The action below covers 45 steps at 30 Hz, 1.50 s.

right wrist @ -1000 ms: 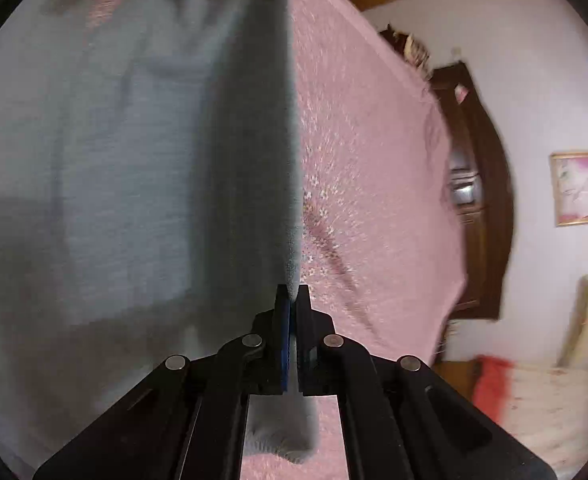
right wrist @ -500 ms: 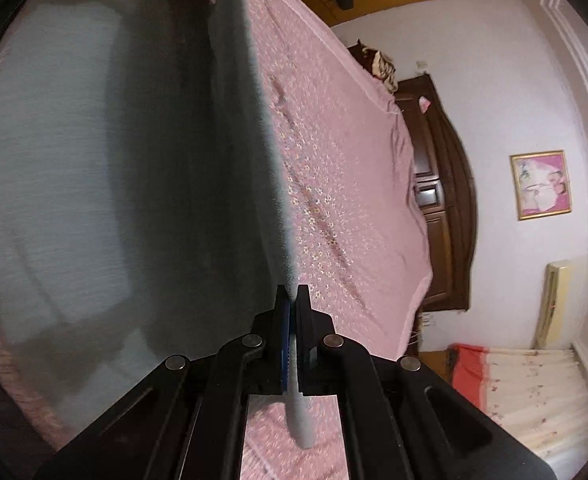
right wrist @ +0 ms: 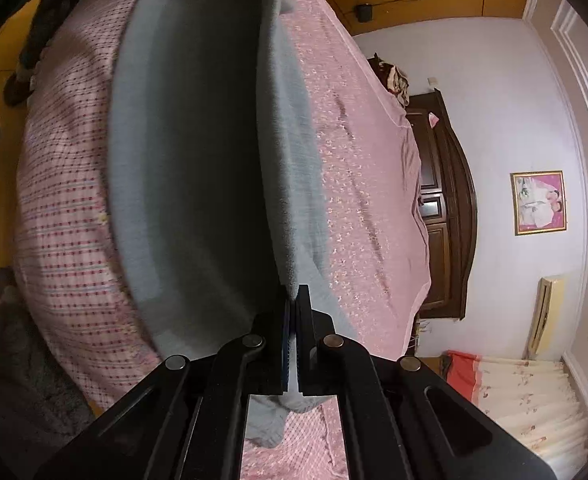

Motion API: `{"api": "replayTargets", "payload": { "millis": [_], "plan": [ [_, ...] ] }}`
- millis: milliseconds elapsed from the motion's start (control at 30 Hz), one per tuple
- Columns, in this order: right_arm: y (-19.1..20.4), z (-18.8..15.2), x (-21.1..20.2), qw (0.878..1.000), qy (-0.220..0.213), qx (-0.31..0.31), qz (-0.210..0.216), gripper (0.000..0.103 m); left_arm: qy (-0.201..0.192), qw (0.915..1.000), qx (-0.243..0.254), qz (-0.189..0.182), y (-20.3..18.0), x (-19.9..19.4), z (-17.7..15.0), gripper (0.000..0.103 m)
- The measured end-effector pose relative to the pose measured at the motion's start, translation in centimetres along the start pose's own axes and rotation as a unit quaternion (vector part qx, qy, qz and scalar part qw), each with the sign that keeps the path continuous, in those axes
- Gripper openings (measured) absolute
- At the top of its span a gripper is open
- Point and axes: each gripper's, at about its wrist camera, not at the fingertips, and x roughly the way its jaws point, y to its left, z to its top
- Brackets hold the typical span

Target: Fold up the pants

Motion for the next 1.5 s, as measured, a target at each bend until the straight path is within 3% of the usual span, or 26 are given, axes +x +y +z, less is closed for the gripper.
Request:
{"api": "replayTargets", "payload": {
  "millis": [133, 467, 867, 1367, 1500],
  "plan": [
    [1.7, -0.4, -1.3, 1.000, 0.001, 0.003, 0.002, 0.003, 0.004, 0.9999, -0.003, -0.010, -1.8, -0.7, -0.1, 0.004],
    [5.9, -0.1, -0.4, 0.999, 0.005, -0.054, 0.000, 0.003, 0.024, 0.9988, 0.026, -0.034, -8.3, -1.0, -1.9, 0.004],
    [9.6, -1.5, -1.9, 0.997, 0.005, -0.080, -0.004, 0.003, 0.028, 0.9968, 0.038, -0.065, -12.2, -2.2, -2.9, 0.003],
    [11.5, -2.4, -1.4, 0.995, 0.003, -0.096, 0.015, 0.003, 0.044, 0.9938, 0.043, -0.092, -12.4, -1.4, -3.5, 0.002],
    [12.5, -2.3, -0.6, 0.993, 0.003, -0.122, 0.001, 0.004, 0.045, 0.9933, 0.045, -0.096, -12.8, -0.3, -3.6, 0.002]
  ]
}}
